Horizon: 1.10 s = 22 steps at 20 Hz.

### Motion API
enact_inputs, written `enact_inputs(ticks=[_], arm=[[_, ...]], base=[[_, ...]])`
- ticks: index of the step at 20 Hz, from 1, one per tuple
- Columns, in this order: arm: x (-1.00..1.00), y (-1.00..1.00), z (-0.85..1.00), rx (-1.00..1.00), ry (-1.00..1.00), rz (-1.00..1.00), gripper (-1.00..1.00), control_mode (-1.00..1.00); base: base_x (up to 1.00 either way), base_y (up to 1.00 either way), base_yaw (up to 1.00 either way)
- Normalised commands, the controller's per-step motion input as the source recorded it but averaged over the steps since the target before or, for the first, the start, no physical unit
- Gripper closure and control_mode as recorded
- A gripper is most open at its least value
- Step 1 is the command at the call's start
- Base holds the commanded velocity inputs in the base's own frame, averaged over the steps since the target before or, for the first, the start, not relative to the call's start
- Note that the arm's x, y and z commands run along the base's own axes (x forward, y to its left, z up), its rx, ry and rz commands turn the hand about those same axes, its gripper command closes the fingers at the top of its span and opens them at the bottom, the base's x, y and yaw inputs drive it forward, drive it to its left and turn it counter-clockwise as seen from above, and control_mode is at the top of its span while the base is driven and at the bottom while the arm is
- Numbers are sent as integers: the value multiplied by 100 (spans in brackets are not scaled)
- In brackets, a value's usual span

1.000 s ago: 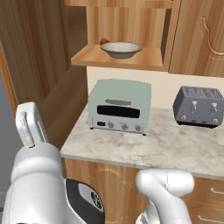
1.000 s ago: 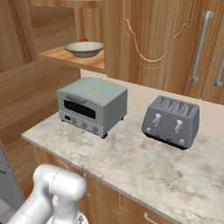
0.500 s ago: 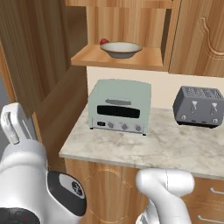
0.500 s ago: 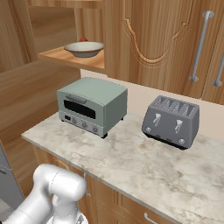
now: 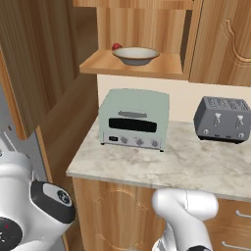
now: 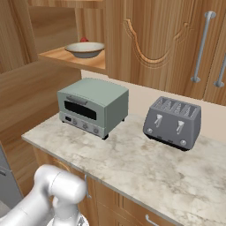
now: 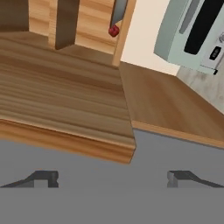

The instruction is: Pick the mug and place it in the sink. Pick the bowl and place it in the open cabinet and then close the cabinet.

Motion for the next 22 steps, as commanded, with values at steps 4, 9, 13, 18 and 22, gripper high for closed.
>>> enact_inputs(ticks=[4, 9, 13, 18, 22], arm=[[36, 28, -6, 0, 0, -1, -100, -100], [32, 17, -9, 0, 0, -2, -100, -100], [31, 24, -19, 0, 0, -3, -100, -100], [30, 40, -19, 0, 0, -3, -100, -100], [11, 5, -1, 0, -8, -6, -100, -100]], base=[[0, 0, 0], [0, 0, 0], [0, 0, 0], [0, 0, 0], [0, 0, 0]])
